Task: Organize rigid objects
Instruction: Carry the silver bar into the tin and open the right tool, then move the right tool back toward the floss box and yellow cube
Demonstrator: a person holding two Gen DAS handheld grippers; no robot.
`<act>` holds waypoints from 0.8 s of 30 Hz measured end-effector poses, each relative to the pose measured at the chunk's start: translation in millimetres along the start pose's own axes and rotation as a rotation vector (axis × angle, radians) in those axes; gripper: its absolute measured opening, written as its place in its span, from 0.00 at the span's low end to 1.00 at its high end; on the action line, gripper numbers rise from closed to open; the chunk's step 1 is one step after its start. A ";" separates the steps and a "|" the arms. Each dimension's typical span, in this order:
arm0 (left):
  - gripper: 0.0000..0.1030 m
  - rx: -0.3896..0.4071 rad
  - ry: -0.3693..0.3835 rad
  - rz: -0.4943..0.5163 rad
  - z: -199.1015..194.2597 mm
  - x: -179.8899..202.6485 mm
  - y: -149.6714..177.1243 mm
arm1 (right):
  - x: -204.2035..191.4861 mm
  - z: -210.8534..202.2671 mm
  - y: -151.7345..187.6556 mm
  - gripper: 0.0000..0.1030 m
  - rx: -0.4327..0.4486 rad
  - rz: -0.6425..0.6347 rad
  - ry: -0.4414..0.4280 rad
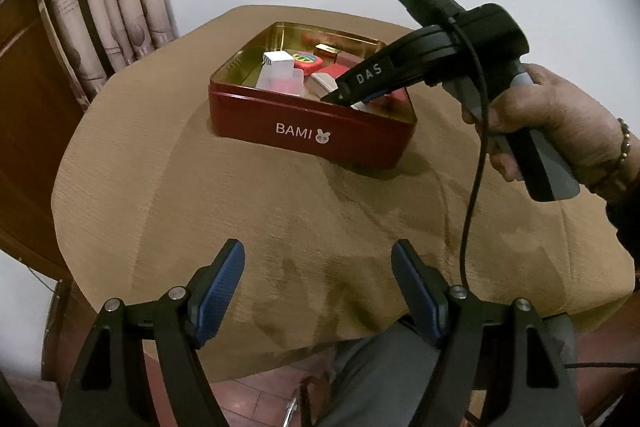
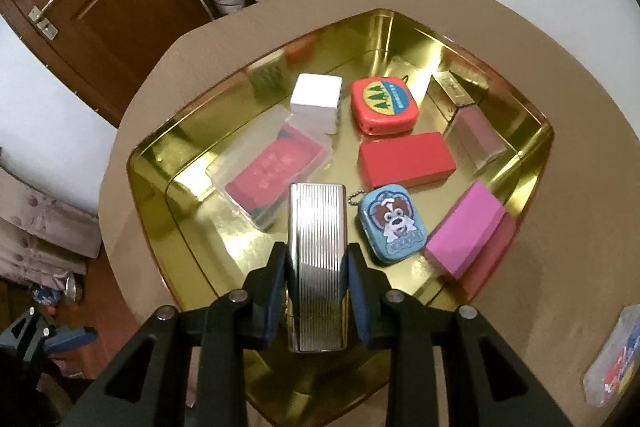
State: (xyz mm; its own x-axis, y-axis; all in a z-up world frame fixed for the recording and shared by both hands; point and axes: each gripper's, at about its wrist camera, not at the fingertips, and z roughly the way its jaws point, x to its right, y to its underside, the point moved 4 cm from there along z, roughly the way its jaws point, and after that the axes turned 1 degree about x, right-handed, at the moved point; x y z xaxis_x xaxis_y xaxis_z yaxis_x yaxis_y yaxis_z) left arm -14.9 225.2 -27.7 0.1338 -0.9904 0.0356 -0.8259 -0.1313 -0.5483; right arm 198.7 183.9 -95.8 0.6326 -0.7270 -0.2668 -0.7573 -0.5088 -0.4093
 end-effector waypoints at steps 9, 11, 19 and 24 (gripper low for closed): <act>0.76 0.003 0.003 0.009 -1.0 0.8 1.4 | -1.6 3.2 1.9 0.30 0.018 -0.004 0.054; 0.77 0.008 -0.004 0.010 -1.1 -0.1 1.9 | -3.1 -2.5 1.1 0.30 0.057 -0.008 0.053; 0.77 -0.002 -0.016 0.032 4.6 3.4 5.6 | 29.8 -86.4 44.1 0.30 0.397 0.126 0.091; 0.77 -0.011 -0.015 0.066 7.7 18.4 10.6 | 98.7 -116.7 121.2 0.30 0.451 0.301 0.249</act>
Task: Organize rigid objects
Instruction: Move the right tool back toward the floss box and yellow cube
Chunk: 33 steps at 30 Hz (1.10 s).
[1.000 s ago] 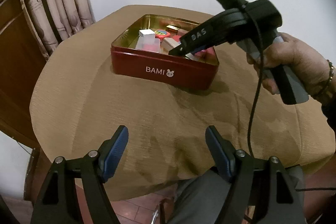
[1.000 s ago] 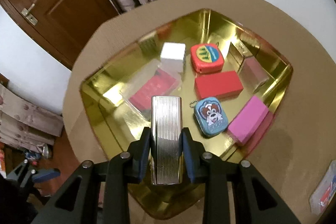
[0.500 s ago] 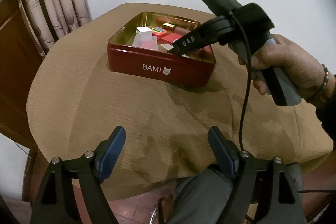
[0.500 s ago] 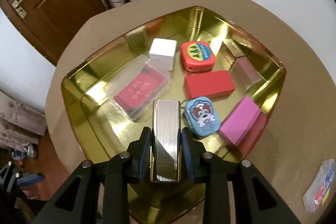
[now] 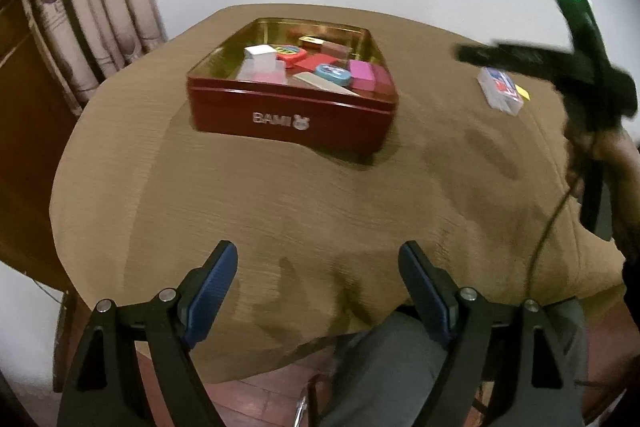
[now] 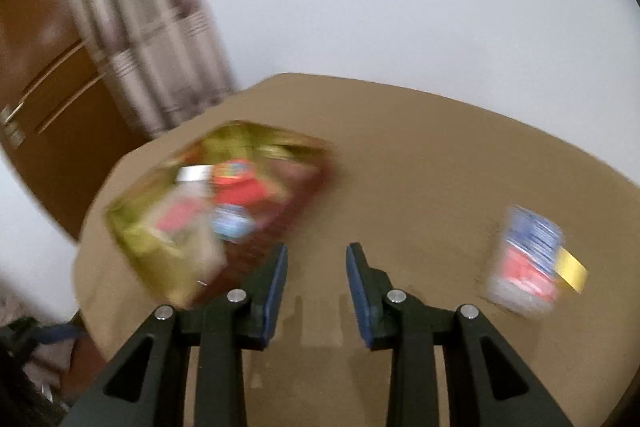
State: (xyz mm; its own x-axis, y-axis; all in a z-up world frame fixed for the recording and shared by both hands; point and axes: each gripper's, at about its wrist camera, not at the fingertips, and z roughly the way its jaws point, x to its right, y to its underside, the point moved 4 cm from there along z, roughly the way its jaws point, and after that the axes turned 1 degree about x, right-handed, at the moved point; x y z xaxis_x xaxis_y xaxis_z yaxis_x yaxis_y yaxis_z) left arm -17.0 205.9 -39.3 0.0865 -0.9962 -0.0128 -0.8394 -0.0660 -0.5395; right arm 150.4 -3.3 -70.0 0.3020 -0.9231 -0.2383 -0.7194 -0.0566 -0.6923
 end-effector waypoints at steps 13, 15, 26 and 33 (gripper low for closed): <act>0.77 0.009 0.146 0.179 8.2 98.0 -38.0 | 227.5 -53.2 99.9 0.30 -0.073 0.226 0.490; 0.77 0.022 0.160 0.198 12.1 116.3 -51.2 | 234.8 -55.5 107.3 0.30 -0.054 0.259 0.481; 0.79 0.021 0.172 0.272 53.3 186.4 -83.8 | 248.6 -63.6 116.5 0.35 -0.010 0.286 0.445; 0.79 0.027 0.173 0.261 85.2 214.7 -103.1 | 257.3 -65.4 121.3 0.45 -0.016 0.313 0.432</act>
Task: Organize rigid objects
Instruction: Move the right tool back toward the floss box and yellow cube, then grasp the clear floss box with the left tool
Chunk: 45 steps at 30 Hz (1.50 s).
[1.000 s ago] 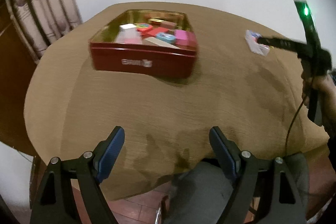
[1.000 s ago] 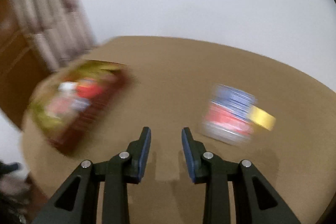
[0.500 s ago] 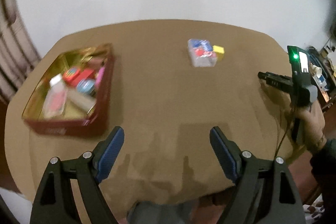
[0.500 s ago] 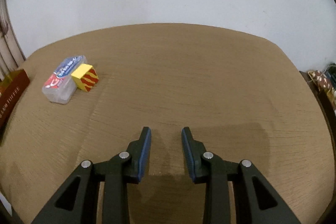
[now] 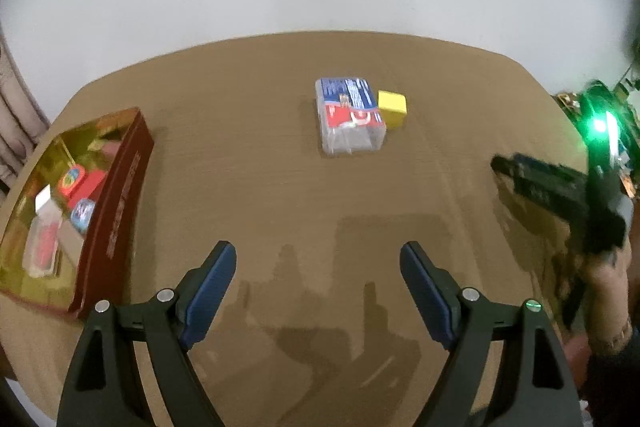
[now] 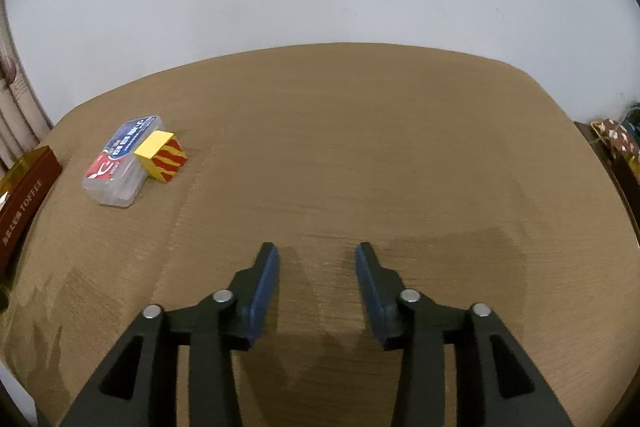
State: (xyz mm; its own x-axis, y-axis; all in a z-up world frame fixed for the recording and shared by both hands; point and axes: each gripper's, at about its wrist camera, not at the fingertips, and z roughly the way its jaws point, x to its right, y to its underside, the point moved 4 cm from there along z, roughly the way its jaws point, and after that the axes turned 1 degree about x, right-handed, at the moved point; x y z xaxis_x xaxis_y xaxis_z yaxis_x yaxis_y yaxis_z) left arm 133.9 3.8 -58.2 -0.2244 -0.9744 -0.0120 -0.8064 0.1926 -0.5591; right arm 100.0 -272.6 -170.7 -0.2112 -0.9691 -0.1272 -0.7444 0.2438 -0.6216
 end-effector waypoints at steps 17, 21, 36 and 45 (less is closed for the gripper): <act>0.78 -0.012 0.037 0.014 65.8 16.3 -57.1 | 8.5 3.9 0.4 0.52 0.002 0.010 -0.036; 0.78 -0.030 0.060 0.017 78.3 18.4 -66.4 | 22.2 0.5 1.2 0.52 0.005 0.023 -0.048; 0.78 -0.054 0.050 0.030 111.1 24.7 -77.8 | 30.5 -7.1 -6.4 0.52 0.009 0.045 -0.062; 0.62 -0.095 0.063 -0.002 122.0 8.0 -76.4 | 28.0 -6.4 -7.5 0.52 0.012 0.057 -0.070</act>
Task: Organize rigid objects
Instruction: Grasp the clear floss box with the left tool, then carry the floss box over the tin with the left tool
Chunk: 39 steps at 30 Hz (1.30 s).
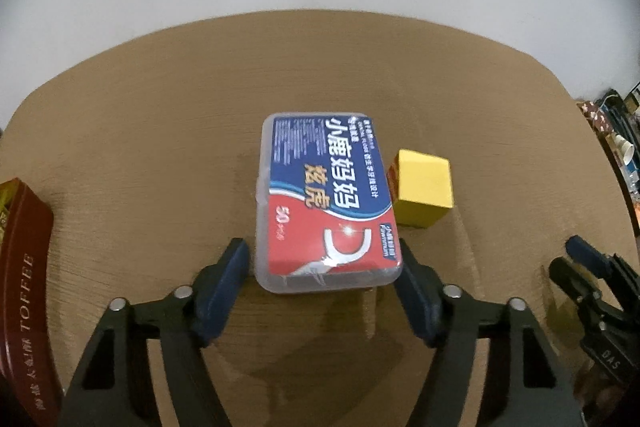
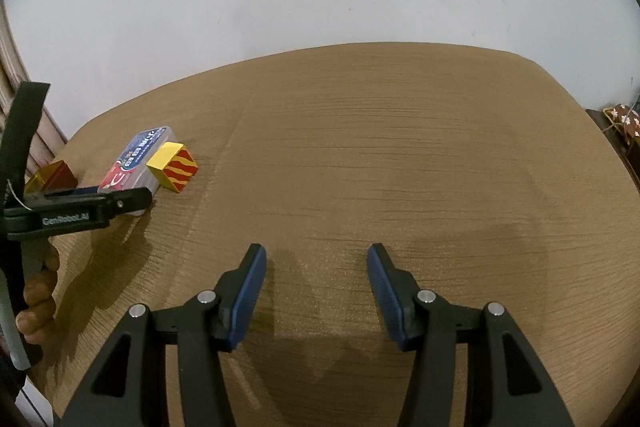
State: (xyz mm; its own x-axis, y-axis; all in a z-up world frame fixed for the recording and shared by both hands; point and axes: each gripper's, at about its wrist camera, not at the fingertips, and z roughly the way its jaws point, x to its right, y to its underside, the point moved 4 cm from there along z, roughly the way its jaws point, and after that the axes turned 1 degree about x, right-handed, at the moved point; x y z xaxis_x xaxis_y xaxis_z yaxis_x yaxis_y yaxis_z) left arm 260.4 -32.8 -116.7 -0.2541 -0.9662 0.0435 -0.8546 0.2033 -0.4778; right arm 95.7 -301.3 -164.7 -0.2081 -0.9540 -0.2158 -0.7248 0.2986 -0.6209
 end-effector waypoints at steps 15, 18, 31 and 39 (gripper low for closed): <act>0.54 0.074 -0.082 0.085 -11.0 24.8 12.8 | 2.7 -0.7 0.7 0.52 0.000 -0.002 0.001; 0.54 0.080 -0.088 0.084 -18.8 30.5 11.7 | 3.0 -0.8 0.8 0.52 -0.001 -0.003 0.002; 0.54 0.121 -0.096 0.067 -60.7 35.0 31.1 | -0.3 3.0 0.8 0.52 -0.007 -0.022 0.022; 0.54 0.153 -0.106 0.046 -105.5 25.3 38.4 | -5.4 6.9 1.5 0.52 -0.013 -0.042 0.044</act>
State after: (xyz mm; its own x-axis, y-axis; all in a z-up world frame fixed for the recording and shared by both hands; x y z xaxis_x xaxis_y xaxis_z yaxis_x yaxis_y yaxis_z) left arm 173.4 -32.7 -41.4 -0.2353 -0.9693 -0.0707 -0.7622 0.2292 -0.6054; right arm 100.3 -295.5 -169.6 -0.2059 -0.9661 -0.1560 -0.7418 0.2580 -0.6191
